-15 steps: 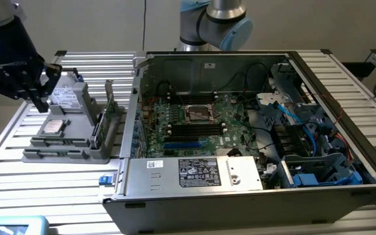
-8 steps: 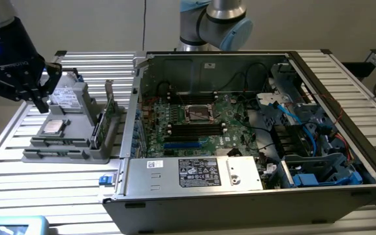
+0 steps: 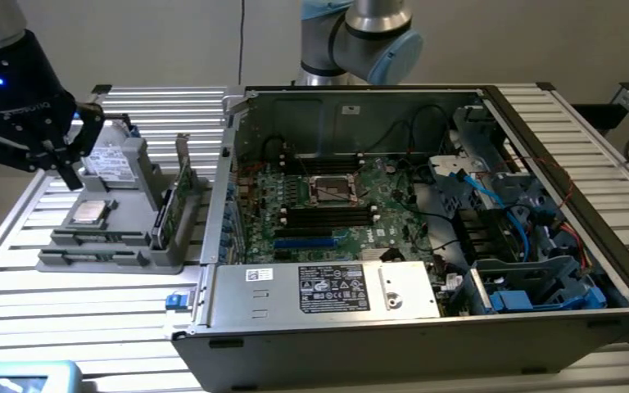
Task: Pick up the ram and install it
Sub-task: 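Pick up the ram and move it above insertion slot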
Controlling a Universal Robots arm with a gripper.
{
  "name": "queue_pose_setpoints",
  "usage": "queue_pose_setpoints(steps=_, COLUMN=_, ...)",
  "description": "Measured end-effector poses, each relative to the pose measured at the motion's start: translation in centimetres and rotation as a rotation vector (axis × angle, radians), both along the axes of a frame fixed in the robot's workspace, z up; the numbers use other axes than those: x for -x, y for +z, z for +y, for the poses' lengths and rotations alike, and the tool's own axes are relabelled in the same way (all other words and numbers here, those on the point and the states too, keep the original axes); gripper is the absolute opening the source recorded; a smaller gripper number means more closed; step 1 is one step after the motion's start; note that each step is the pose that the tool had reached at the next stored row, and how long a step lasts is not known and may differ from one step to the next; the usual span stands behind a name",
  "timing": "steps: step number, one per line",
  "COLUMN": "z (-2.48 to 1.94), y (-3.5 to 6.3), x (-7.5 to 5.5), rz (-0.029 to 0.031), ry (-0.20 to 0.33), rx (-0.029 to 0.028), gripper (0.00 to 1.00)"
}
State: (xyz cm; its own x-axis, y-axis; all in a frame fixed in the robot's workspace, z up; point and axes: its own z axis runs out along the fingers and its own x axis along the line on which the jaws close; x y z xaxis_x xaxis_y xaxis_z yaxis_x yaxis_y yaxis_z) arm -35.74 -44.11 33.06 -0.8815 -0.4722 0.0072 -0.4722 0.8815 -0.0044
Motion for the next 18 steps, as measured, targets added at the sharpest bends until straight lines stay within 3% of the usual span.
queue_pose_setpoints(steps=18, z=0.01, y=-0.18, x=0.0, rz=0.0, ry=0.327, rx=-0.0046, gripper=0.11)
